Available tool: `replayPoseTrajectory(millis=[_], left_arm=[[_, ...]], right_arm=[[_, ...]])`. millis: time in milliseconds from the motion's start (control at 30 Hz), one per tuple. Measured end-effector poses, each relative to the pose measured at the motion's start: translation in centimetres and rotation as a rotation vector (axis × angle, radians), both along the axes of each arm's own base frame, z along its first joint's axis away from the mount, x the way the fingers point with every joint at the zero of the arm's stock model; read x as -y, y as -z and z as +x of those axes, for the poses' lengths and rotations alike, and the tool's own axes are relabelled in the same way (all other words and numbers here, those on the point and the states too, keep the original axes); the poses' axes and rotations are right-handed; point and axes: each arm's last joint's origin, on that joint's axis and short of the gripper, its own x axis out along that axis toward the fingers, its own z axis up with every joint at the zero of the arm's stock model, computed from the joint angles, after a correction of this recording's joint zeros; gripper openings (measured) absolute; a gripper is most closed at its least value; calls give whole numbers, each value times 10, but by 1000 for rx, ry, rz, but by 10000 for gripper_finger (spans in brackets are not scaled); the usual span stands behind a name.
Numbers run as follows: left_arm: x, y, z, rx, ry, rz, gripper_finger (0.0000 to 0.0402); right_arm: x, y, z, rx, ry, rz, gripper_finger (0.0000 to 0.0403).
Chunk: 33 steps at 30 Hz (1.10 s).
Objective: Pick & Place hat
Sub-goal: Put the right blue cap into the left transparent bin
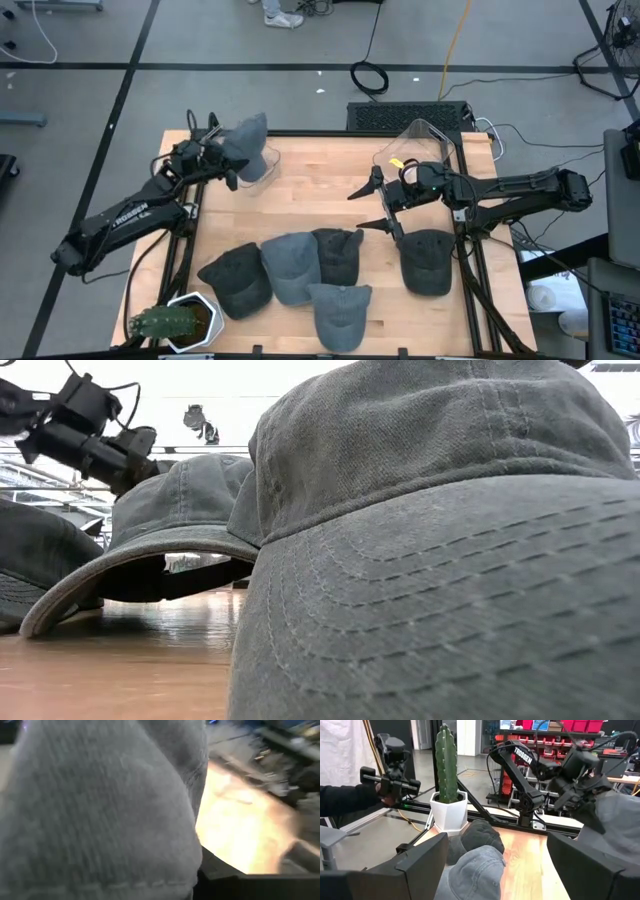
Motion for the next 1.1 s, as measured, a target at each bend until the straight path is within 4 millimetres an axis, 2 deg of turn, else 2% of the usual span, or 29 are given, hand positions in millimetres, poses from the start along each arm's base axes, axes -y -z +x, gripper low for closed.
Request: replayPoseTrajectory(millis=[167, 433, 733, 900, 1100], left_arm=[[1, 20, -4, 36, -14, -3, 20], [-2, 32, -11, 12, -209, -131, 130], [-3, 28, -10, 36, -194, -93, 248], [-3, 28, -10, 38, -195, -96, 294], [-1, 36, -12, 3, -221, -193, 331]], right_arm=[[0, -1, 0, 9, 0, 0, 329], [0, -1, 0, 8, 0, -1, 329], [0, -1, 0, 8, 0, 0, 329], [0, -1, 0, 8, 0, -1, 329], [0, -1, 0, 8, 0, 0, 329]])
